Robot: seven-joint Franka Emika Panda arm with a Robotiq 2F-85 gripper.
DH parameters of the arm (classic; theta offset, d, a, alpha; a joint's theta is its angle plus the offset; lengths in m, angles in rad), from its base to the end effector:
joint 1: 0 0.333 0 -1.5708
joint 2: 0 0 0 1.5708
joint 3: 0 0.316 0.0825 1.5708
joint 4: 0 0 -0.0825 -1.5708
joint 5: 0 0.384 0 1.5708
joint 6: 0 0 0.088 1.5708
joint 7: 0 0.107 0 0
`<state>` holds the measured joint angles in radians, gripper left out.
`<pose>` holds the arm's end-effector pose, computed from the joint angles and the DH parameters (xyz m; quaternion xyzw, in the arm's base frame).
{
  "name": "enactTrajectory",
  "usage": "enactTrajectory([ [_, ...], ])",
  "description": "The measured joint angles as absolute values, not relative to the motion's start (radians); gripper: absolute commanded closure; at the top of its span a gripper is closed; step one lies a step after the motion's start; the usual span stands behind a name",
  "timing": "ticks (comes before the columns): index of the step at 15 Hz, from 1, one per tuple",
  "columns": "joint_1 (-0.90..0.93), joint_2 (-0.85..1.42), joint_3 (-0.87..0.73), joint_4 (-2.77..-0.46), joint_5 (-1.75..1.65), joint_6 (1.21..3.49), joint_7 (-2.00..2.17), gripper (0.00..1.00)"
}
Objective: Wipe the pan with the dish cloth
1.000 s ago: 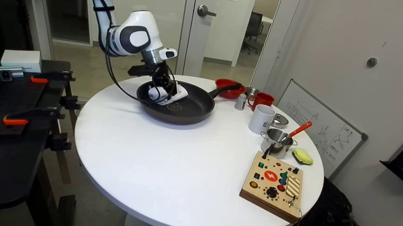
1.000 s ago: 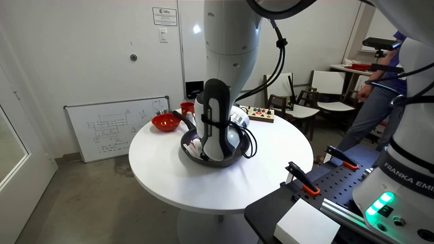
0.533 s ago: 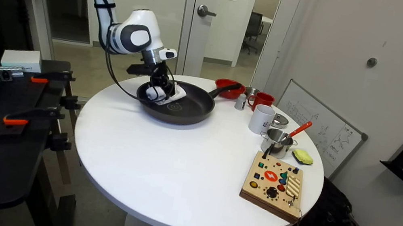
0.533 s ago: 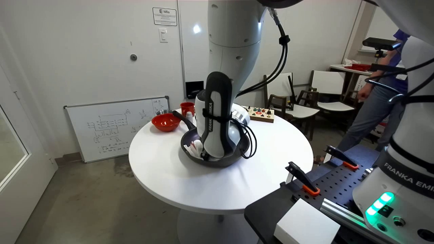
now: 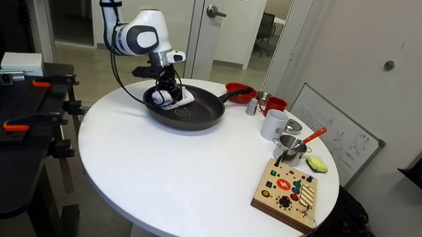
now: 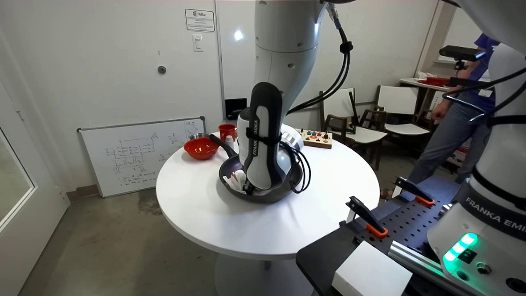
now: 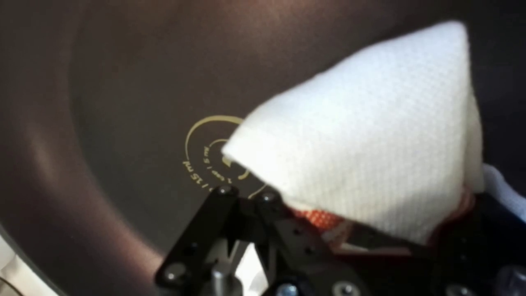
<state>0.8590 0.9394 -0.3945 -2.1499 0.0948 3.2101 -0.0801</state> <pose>0.4885 0.2092 0.0172 0.9359 0.3041 0.1243 0.1274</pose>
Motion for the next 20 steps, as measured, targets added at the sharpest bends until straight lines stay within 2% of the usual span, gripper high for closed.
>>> enactTrajectory([
  [11,0.857,0.948,-0.409,-2.119,0.075,3.210,-0.068,1.00],
  [20,0.840,1.093,-0.479,-1.850,0.032,3.075,-0.005,1.00],
])
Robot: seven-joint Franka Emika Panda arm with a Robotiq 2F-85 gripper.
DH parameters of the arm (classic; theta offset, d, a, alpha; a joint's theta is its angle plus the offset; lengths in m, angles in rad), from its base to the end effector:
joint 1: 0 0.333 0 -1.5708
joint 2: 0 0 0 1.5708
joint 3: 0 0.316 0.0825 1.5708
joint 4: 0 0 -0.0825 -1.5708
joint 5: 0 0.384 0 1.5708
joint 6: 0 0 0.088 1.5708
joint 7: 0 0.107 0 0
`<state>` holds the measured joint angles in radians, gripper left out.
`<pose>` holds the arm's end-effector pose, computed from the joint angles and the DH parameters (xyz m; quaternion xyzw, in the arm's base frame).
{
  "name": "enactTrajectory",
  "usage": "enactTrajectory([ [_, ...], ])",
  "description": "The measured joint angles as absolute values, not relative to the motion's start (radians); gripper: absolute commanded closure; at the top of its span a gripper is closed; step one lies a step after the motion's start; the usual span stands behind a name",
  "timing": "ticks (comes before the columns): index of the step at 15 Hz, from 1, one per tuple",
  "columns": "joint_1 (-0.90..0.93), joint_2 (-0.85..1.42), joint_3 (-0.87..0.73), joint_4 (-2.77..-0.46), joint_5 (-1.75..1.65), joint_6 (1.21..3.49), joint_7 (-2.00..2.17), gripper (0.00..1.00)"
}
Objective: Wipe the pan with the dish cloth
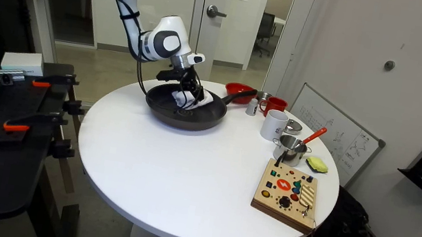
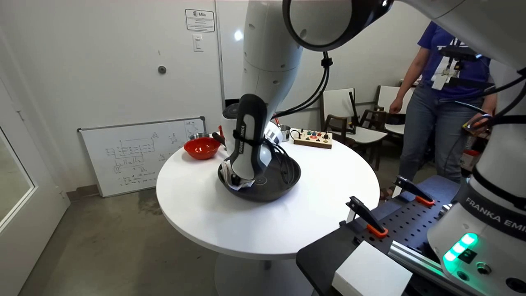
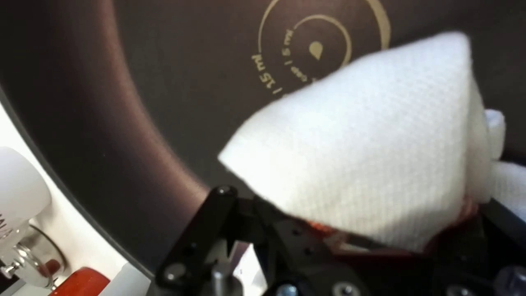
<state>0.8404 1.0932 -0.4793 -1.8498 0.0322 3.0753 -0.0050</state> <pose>0.5728 0.2181 0.0119 0.9280 0.2963 0.1494 0.1694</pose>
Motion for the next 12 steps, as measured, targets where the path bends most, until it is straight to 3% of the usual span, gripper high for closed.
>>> enactTrajectory([
  [6,0.764,1.130,-0.463,-1.713,-0.038,2.976,0.037,1.00],
  [12,0.417,1.083,-0.167,-1.611,-0.139,2.913,-0.107,1.00],
])
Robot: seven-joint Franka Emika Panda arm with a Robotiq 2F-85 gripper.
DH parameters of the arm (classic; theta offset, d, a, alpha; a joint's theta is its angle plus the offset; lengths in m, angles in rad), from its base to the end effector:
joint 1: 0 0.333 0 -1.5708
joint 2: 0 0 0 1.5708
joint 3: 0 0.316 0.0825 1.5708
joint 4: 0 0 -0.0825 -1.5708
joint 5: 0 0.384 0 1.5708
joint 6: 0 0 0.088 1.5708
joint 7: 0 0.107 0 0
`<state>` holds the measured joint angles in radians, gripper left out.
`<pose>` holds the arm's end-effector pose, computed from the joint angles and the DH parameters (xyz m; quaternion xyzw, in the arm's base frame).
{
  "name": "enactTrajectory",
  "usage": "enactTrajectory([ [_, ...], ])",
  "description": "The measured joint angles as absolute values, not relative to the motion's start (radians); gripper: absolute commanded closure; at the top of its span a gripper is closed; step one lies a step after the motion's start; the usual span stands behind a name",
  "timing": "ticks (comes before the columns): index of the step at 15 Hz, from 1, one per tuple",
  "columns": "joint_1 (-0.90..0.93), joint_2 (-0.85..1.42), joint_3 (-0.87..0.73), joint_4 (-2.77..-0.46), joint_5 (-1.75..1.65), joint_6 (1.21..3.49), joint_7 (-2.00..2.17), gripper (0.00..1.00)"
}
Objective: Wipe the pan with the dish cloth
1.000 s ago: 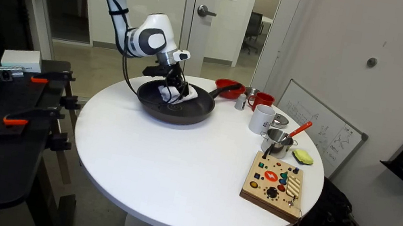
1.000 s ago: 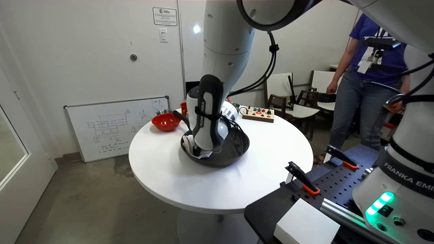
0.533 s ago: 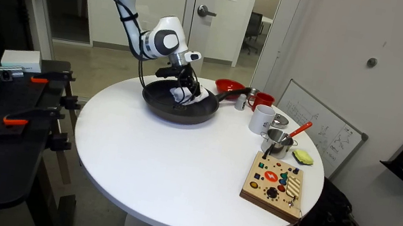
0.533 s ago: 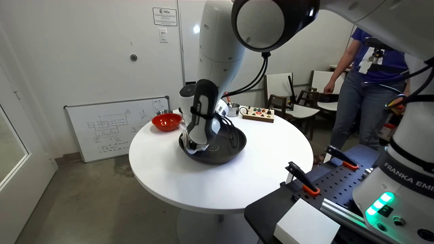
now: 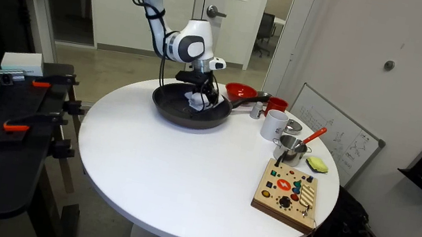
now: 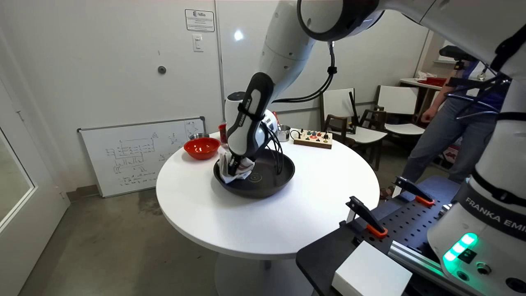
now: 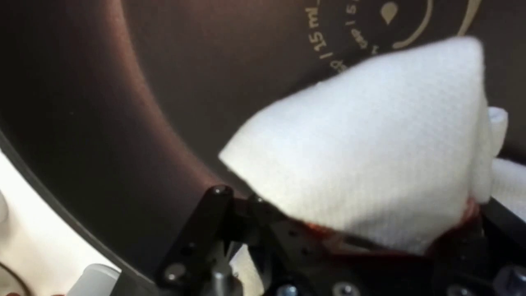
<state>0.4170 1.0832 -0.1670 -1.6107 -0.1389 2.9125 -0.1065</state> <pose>0.6436 0.1859 0.0182 0.9464 0.2893 0.1170 0.0832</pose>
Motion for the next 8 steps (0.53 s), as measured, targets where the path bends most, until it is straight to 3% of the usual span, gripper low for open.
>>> enactTrajectory([
  [8,0.294,1.087,-0.059,-1.571,-0.211,2.868,-0.161,1.00],
])
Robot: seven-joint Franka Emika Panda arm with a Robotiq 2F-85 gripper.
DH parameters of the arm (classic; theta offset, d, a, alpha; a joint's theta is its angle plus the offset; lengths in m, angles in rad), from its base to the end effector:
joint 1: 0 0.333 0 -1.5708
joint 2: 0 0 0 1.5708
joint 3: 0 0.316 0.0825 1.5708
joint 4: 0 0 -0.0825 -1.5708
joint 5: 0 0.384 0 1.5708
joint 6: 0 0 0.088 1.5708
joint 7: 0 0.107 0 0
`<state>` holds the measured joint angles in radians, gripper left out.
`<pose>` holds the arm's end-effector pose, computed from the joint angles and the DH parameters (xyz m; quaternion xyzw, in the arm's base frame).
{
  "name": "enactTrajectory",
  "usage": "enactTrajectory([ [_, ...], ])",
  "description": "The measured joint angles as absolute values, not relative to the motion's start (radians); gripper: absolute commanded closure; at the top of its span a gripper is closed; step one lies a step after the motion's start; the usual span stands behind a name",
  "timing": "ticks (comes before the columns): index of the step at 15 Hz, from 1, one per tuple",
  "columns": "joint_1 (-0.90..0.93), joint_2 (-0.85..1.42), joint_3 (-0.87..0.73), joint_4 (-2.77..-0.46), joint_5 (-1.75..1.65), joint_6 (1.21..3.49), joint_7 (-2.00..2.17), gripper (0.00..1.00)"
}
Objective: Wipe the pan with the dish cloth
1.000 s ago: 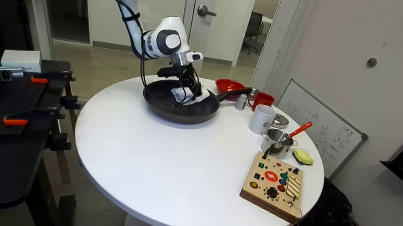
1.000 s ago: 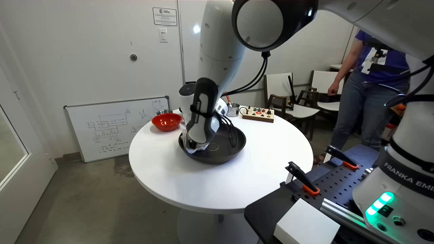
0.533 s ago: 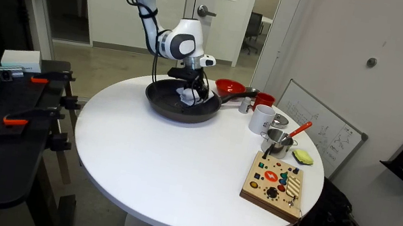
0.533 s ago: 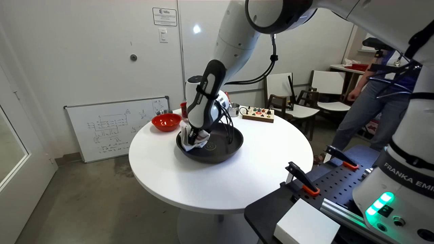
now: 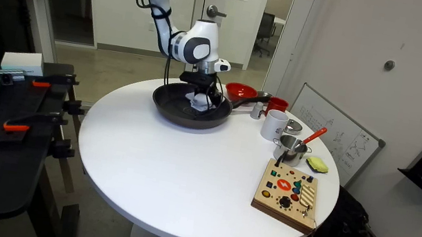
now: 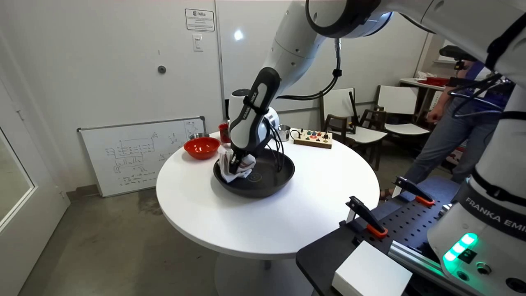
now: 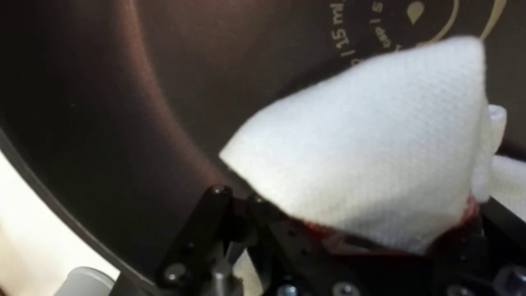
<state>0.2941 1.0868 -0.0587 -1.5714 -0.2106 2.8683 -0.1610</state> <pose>0.6544 0.1740 0.0188 0.9438 0.3077 0.1053 0.0590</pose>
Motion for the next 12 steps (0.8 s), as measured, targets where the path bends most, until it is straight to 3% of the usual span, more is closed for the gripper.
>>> enactTrajectory([
  [7,0.429,1.128,-0.229,-1.560,-0.263,2.958,-0.055,1.00],
  [12,0.461,1.138,-0.267,-1.560,-0.265,2.973,-0.046,1.00],
])
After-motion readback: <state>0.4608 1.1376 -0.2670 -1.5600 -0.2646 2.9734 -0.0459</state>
